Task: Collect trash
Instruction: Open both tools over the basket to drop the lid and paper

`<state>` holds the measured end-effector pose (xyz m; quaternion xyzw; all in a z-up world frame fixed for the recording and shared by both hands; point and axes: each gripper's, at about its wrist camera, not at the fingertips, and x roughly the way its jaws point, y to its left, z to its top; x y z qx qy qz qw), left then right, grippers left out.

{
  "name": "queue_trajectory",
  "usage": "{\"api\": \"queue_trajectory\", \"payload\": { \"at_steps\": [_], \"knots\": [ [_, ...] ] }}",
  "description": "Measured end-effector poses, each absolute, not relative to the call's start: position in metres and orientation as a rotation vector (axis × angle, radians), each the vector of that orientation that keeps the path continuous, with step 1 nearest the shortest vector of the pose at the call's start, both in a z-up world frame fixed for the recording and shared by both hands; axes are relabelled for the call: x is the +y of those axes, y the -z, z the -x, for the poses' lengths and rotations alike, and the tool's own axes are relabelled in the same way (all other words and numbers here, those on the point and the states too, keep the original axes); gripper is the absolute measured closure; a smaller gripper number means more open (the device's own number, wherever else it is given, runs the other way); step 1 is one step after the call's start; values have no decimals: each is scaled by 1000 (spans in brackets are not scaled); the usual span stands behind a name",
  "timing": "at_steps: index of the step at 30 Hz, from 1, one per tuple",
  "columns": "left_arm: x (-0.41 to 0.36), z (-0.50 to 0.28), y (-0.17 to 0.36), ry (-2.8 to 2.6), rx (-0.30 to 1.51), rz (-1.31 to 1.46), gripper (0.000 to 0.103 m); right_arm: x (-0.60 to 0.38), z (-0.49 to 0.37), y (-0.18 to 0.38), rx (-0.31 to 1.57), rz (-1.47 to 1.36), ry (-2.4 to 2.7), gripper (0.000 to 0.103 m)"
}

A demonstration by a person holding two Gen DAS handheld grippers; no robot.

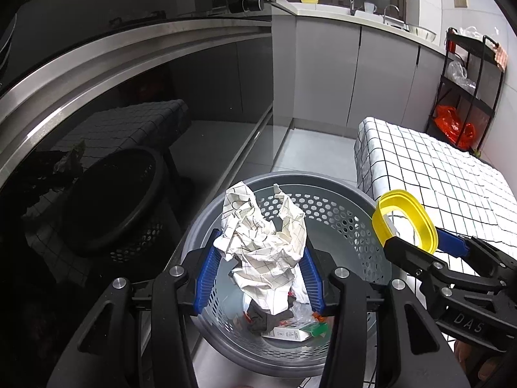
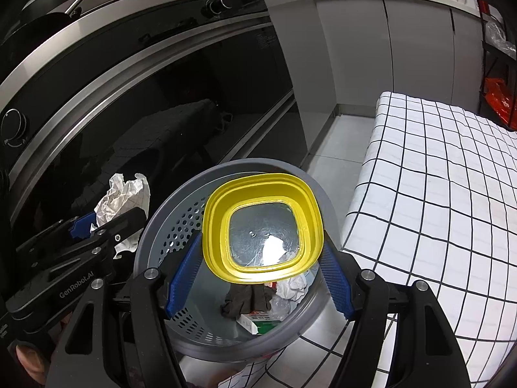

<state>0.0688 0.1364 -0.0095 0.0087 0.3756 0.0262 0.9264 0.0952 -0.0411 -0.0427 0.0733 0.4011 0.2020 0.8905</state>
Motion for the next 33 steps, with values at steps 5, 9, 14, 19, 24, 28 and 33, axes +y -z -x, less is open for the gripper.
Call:
{"api": "queue_trajectory", "payload": {
  "at_steps": [5, 9, 14, 19, 24, 28, 33],
  "knots": [
    [139, -70, 10, -57, 775, -14, 56, -41, -93, 41, 826, -151, -426, 35],
    [139, -70, 10, -61, 774, -13, 42, -42, -92, 41, 825, -151, -431, 33],
    [141, -70, 8, -60, 768, -3, 34, -43, -92, 40, 822, -158, -430, 30],
    [141, -70, 7, -56, 765, -1, 34, -45, -91, 39, 817, -161, -421, 30],
    [141, -67, 3, -53, 751, 2, 33, -48, -88, 37, 809, -164, -410, 30],
    [142, -63, 0, -51, 743, 10, 33, -51, -85, 36, 801, -162, -400, 30],
    [143, -58, -6, -51, 718, 12, 27, -55, -80, 33, 789, -169, -393, 30]
  ]
}}
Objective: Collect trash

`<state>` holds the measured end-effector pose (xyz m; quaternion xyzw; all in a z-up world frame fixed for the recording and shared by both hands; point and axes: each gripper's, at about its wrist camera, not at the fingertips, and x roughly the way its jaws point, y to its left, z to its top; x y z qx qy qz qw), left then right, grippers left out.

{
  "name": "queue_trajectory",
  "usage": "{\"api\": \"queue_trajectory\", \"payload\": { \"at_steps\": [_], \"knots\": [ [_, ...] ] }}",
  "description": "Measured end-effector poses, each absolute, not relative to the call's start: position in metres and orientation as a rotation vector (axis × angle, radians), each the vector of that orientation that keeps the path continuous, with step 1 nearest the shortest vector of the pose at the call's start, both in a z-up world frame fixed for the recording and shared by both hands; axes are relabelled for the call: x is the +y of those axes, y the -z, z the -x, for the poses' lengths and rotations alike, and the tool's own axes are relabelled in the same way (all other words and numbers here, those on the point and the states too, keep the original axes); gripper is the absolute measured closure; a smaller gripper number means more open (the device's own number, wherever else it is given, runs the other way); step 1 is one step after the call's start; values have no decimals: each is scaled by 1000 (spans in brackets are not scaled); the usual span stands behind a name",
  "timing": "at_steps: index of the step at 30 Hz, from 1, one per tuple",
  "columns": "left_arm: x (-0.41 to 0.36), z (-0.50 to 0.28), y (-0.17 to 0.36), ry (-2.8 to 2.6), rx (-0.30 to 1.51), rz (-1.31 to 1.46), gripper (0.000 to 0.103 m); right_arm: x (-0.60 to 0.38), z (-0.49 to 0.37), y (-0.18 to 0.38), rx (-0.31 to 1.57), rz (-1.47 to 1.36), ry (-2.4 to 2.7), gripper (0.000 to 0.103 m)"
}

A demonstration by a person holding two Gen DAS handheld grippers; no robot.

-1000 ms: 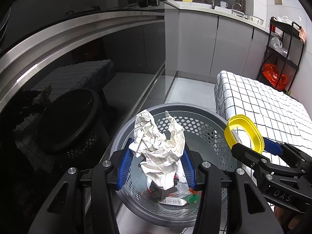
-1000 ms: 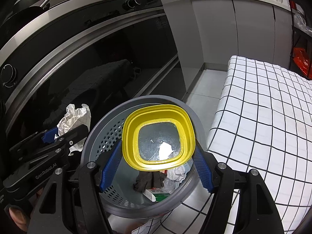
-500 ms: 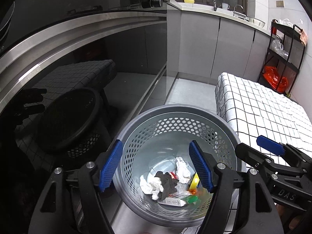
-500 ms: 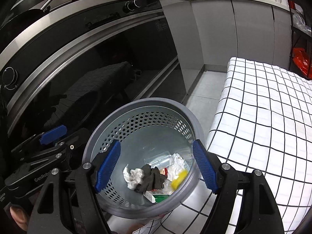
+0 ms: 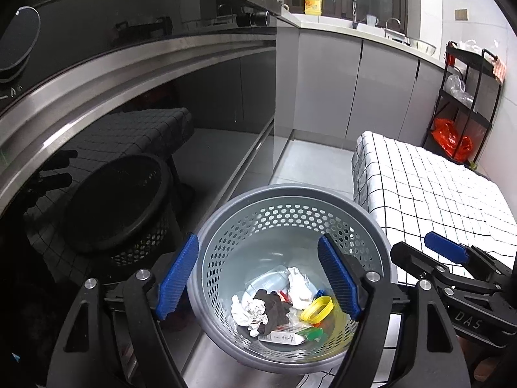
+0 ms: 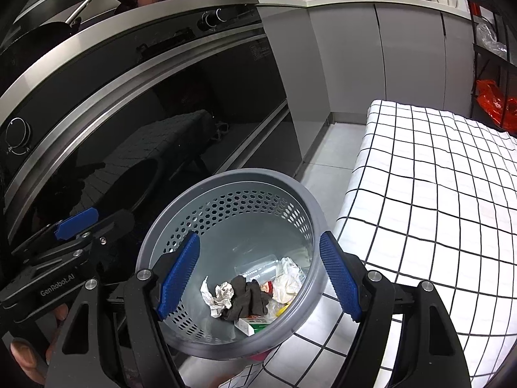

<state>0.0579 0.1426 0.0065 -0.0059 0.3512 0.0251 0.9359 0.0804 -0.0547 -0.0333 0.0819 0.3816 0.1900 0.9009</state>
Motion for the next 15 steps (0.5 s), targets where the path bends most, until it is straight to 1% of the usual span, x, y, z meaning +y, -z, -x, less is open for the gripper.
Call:
{"api": "queue_trajectory", "payload": {
  "at_steps": [4, 10, 15],
  "knots": [
    [143, -56, -10, -53, 709, 13, 26, -55, -76, 32, 784, -165, -387, 30],
    [143, -51, -13, -61, 685, 6, 20, -57, -70, 29, 774, -161, -376, 30],
    [142, -49, -15, -62, 677, 5, 19, -61, -67, 27, 768, -168, -363, 30]
  ]
}}
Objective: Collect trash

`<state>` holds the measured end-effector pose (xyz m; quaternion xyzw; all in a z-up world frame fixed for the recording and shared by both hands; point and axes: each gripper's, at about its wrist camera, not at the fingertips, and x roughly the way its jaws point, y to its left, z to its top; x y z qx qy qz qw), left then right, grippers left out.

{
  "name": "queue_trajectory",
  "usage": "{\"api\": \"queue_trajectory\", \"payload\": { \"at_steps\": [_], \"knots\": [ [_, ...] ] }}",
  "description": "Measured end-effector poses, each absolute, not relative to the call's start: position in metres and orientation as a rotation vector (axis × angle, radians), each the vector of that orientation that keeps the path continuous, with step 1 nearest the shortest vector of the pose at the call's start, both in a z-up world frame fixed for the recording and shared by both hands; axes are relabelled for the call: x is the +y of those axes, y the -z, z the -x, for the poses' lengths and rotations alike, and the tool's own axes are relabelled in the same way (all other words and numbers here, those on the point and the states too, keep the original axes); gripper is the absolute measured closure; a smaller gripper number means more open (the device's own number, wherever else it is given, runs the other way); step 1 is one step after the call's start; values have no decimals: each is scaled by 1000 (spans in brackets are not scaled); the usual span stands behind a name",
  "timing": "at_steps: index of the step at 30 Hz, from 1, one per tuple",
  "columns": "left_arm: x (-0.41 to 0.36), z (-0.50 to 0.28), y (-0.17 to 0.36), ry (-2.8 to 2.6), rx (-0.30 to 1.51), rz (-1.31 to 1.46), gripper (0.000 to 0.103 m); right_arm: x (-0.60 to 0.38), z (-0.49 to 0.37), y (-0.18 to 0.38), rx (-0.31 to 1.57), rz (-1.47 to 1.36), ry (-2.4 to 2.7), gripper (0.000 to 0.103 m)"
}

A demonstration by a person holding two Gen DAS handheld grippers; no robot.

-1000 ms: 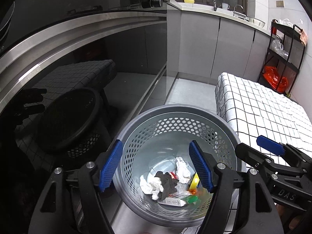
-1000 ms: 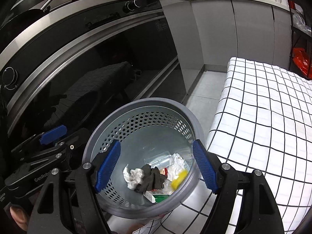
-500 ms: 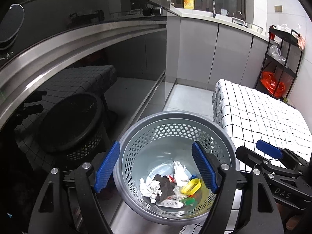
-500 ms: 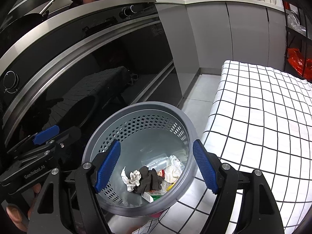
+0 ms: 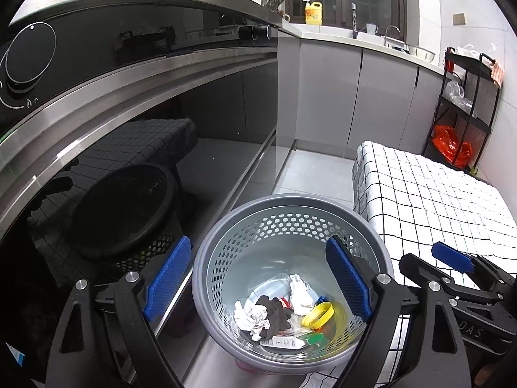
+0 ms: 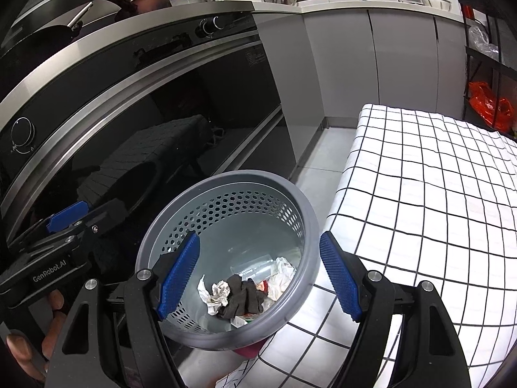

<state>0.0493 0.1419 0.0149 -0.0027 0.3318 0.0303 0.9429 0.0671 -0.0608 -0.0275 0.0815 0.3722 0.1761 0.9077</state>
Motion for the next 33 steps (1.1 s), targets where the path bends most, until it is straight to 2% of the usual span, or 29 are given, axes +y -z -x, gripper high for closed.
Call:
{"api": "queue_trajectory", "payload": {
  "at_steps": [5, 33],
  "knots": [
    [141, -45, -19, -67, 651, 4, 8, -65, -65, 26, 763, -171, -357, 30],
    [140, -49, -15, -116, 671, -14, 7, -68, -63, 24, 751, -154, -348, 30]
  ]
}}
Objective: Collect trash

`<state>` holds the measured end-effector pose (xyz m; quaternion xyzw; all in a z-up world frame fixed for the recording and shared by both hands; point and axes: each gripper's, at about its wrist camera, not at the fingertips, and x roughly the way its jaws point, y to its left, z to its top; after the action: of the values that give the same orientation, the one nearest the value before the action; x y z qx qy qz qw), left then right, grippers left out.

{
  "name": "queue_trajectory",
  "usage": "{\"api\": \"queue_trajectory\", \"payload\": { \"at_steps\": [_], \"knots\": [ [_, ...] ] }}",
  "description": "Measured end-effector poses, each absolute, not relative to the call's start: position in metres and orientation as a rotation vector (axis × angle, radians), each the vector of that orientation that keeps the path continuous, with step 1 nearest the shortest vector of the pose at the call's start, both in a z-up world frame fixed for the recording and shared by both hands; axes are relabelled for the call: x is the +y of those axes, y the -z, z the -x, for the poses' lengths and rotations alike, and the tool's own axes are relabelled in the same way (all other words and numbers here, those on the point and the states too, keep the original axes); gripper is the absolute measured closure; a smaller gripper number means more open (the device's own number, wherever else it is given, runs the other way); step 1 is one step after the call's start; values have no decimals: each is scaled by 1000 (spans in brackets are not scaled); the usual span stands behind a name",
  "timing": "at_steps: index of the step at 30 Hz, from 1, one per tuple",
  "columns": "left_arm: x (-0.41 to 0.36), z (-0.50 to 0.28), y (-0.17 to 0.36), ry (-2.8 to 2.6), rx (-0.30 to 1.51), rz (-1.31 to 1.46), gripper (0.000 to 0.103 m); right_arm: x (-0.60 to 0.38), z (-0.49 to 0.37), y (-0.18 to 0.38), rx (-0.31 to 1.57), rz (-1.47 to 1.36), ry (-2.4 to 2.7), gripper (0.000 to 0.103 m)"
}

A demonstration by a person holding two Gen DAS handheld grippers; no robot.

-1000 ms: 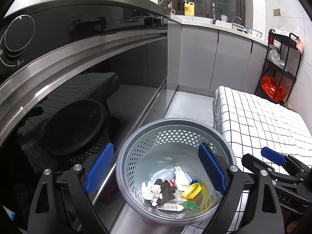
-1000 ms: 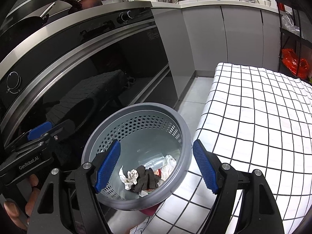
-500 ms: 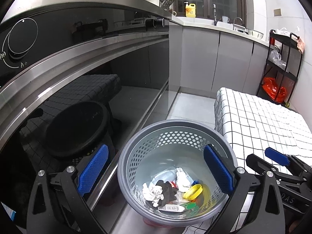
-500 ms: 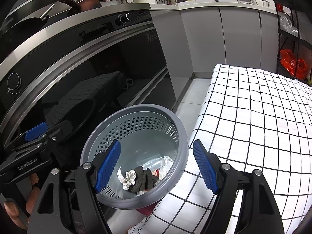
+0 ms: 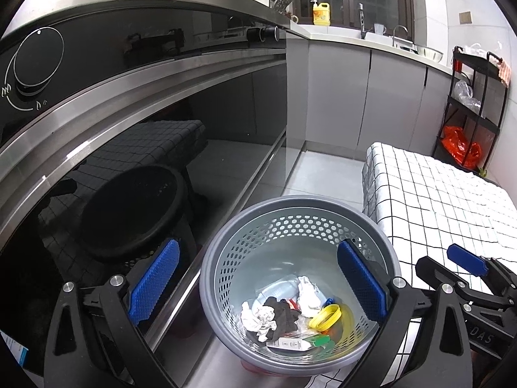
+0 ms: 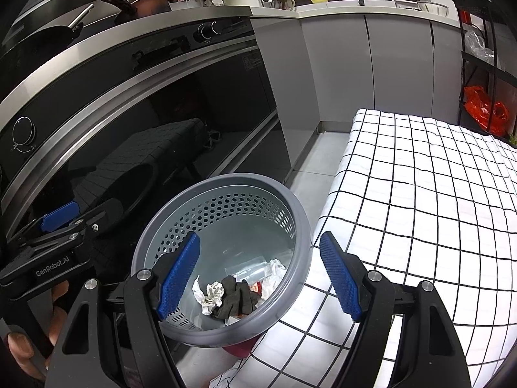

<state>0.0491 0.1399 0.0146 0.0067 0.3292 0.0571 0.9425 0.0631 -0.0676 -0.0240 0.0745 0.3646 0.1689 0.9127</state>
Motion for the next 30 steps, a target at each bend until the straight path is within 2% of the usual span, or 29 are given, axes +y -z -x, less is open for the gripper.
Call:
{"api": "queue_trajectory", "payload": {
  "at_steps": [30],
  "knots": [
    [140, -49, -16, -130, 661, -23, 7, -65, -62, 22, 744, -144, -347, 30]
  ]
}}
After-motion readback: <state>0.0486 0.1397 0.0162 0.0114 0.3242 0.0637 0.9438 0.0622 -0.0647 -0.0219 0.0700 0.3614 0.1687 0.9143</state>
